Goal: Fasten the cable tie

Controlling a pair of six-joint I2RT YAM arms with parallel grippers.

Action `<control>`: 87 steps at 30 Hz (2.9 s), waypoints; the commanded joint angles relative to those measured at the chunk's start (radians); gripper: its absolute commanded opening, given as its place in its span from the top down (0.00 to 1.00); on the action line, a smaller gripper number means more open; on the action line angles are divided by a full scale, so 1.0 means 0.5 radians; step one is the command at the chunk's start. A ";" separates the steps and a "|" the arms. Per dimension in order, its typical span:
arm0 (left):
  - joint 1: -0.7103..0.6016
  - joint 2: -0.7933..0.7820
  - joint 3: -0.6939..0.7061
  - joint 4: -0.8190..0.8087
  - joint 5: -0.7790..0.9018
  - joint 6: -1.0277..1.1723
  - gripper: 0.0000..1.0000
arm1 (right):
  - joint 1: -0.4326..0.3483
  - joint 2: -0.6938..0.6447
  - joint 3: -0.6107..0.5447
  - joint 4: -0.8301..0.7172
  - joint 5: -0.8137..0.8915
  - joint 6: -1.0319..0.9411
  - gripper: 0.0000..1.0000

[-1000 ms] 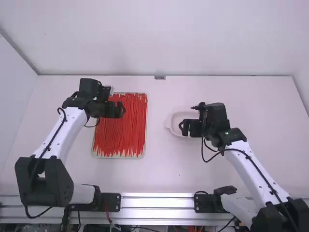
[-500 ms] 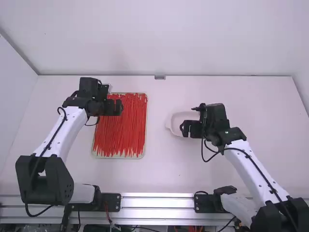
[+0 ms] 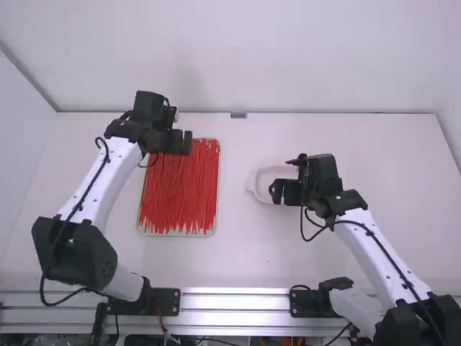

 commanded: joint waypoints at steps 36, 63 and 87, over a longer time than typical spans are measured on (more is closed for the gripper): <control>0.184 1.064 0.223 0.236 -0.333 -0.281 0.64 | 0.013 0.019 0.063 -0.008 0.055 -0.008 0.02; 0.180 1.064 -0.012 0.559 -0.357 -0.304 0.82 | 0.013 0.019 0.063 -0.039 0.053 0.007 0.02; 0.180 1.064 -0.150 0.737 -0.452 -0.309 0.86 | 0.013 0.019 0.063 -0.038 0.047 0.014 0.02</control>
